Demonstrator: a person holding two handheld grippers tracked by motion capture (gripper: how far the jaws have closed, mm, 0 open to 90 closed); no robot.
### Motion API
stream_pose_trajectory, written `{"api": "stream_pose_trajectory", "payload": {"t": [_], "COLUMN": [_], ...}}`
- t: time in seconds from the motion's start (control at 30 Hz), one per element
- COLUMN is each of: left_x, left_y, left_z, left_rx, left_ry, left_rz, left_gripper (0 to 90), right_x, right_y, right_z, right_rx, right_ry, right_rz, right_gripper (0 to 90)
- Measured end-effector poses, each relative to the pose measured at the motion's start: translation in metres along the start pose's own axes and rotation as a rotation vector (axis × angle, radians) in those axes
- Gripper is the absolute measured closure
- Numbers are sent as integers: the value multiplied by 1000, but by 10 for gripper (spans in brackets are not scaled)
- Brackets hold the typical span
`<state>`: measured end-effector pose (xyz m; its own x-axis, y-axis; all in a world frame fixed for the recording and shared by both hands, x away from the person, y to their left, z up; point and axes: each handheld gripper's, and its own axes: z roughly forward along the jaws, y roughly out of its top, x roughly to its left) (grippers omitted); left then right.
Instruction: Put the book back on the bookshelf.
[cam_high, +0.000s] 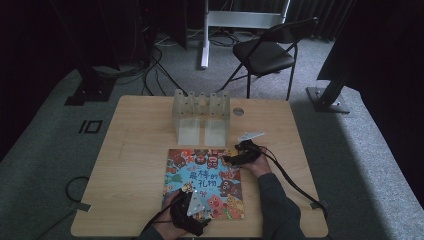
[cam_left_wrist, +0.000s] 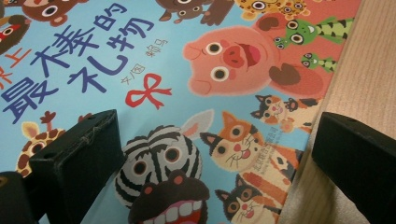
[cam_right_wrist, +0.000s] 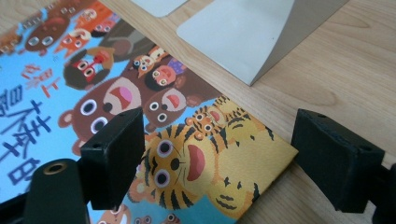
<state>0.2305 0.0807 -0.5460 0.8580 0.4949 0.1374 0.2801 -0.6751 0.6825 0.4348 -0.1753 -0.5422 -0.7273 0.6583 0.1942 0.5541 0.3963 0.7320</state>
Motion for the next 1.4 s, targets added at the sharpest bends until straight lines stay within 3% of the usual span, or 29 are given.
{"api": "stream_pose_trajectory", "payload": {"t": [0.27,0.33,0.57,0.6,0.67,1.17,1.37,1.4], "left_x": [-7,-7,-9,-12,-11,-7,-8,-8], "left_y": [4,5,8,12,13,25,29,29], "left_z": [-2,-2,-2,-1,-1,-4,-15,-16], "left_rx": [-18,-19,-32,-43,-52,-93,-127,-134], "left_ry": [24,8,18,42,51,43,76,73], "left_rz": [30,25,29,45,43,26,46,42], "left_gripper": [17,17,16,16,16,14,15,16], "right_x": [-1,-1,-3,0,2,8,8,8], "right_y": [1,3,10,13,16,28,30,30], "right_z": [-7,-10,-22,-24,-27,-38,-41,-40], "right_rx": [-42,-54,-98,-94,-97,-137,-150,-145], "right_ry": [24,31,77,67,64,78,87,66], "right_rz": [29,31,55,37,32,19,16,21], "right_gripper": [181,181,185,184,184,186,194,194]}}
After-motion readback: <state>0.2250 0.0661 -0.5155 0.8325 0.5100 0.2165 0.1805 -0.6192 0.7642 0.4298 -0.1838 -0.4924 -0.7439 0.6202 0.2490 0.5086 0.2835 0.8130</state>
